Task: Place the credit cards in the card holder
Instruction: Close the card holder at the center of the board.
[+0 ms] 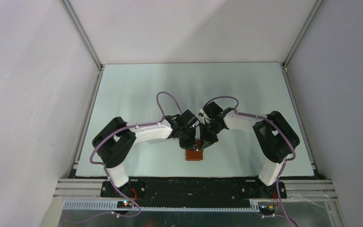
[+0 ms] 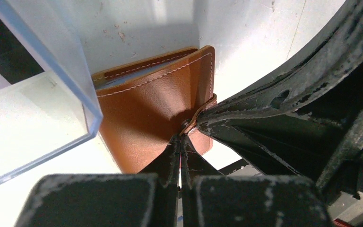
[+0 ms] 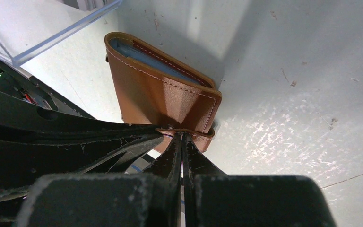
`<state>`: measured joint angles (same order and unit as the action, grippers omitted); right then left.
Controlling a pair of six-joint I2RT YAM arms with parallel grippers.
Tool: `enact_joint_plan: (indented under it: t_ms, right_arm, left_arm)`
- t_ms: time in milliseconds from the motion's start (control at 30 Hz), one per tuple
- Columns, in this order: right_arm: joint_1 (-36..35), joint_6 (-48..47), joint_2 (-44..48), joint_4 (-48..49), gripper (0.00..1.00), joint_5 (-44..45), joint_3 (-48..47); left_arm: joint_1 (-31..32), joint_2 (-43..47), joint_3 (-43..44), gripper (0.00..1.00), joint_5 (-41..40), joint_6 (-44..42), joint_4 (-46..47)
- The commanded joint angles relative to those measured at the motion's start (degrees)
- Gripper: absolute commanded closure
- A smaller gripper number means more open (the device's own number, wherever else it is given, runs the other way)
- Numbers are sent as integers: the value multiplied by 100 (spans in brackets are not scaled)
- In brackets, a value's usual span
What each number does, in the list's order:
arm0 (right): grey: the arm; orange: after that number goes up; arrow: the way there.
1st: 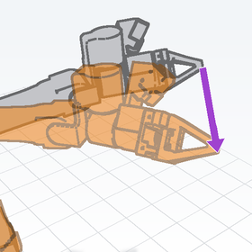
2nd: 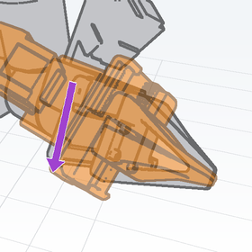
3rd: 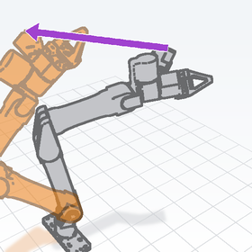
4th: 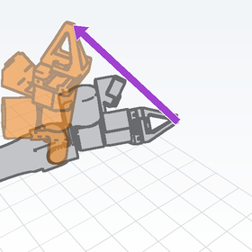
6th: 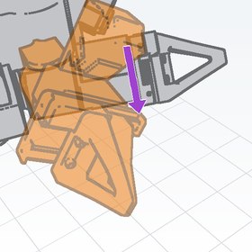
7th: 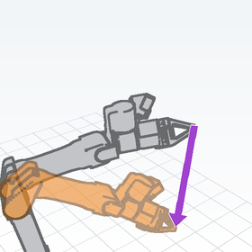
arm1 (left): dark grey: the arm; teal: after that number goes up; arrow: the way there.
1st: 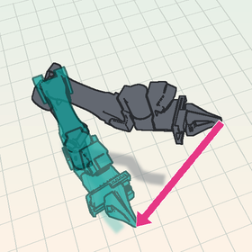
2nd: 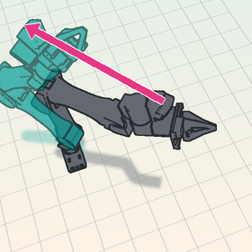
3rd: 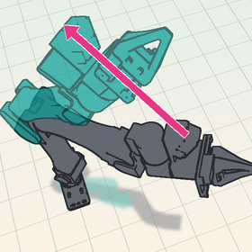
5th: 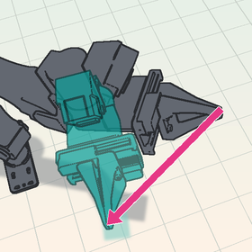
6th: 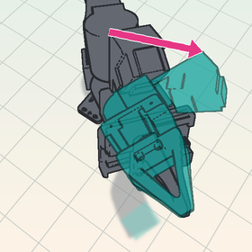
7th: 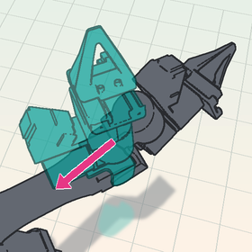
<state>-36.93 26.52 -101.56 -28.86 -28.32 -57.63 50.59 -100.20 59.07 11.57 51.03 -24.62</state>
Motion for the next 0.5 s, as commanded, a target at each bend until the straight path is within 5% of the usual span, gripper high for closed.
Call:
enact_joint_plan:
  t_ms: [0, 467]
  right_arm:
    - [-266, 33, -399, 248, 100, 575, 11]
    - [-448, 45, -367, 173, 100, 818, 6]
  left_arm:
    - [-63, -259, 122, 100, -103, 35, 10]
    - [-60, -218, 95, 100, -42, 54, 22]
